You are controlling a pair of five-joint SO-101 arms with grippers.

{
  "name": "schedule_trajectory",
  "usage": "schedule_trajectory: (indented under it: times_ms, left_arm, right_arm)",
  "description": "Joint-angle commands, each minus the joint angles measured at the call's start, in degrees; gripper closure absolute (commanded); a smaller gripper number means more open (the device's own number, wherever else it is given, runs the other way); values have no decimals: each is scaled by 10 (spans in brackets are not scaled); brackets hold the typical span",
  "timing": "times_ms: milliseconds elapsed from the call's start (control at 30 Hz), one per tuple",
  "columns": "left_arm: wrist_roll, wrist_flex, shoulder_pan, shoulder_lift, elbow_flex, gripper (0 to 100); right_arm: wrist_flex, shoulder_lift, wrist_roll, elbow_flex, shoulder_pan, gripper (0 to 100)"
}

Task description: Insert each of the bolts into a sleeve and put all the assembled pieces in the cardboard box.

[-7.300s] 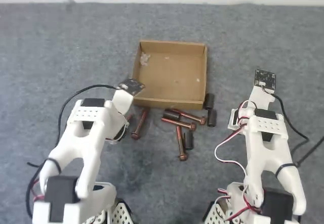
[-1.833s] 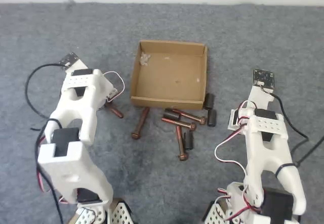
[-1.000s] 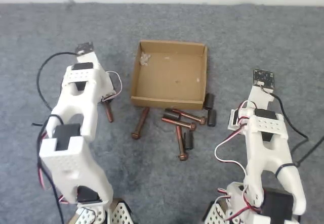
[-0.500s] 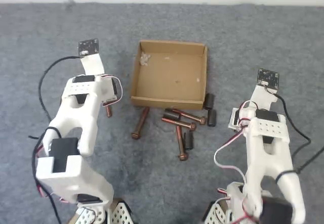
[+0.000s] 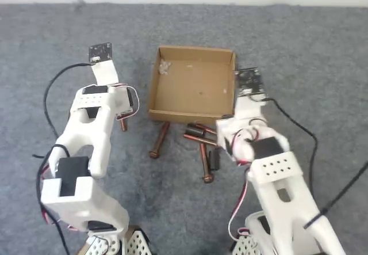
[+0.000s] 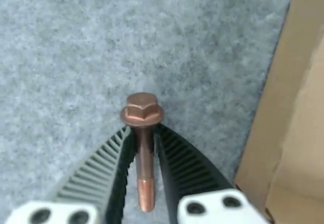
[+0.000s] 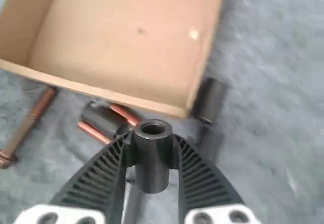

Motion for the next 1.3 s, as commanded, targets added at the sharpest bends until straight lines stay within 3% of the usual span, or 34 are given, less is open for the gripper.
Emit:
schedule_trajectory:
  times_ms: [0, 200, 367, 633, 867, 1067, 1267]
  left_arm:
    - [-7, -11, 2, -30, -7, 988]
    - [-7, -11, 2, -30, -7, 988]
    - [-7, -11, 2, -30, -7, 988]
    - [-7, -11, 2, -30, -7, 988]
    - [-7, -11, 2, -30, -8, 988]
    - [-7, -11, 3, -30, -8, 988]
    - [-7, -11, 3, -30, -8, 988]
  right_arm:
    - [-133, -1, -6, 29, -26, 990]
    - [-424, 28, -5, 128, -46, 991]
    - [-531, 66, -8, 134, -47, 991]
    - [-820, 227, -7, 134, -55, 991]
    - [-975, 335, -7, 174, -62, 991]
    - [-1125, 353, -5, 295, -131, 991]
    - [-1186, 357, -5, 367, -152, 992]
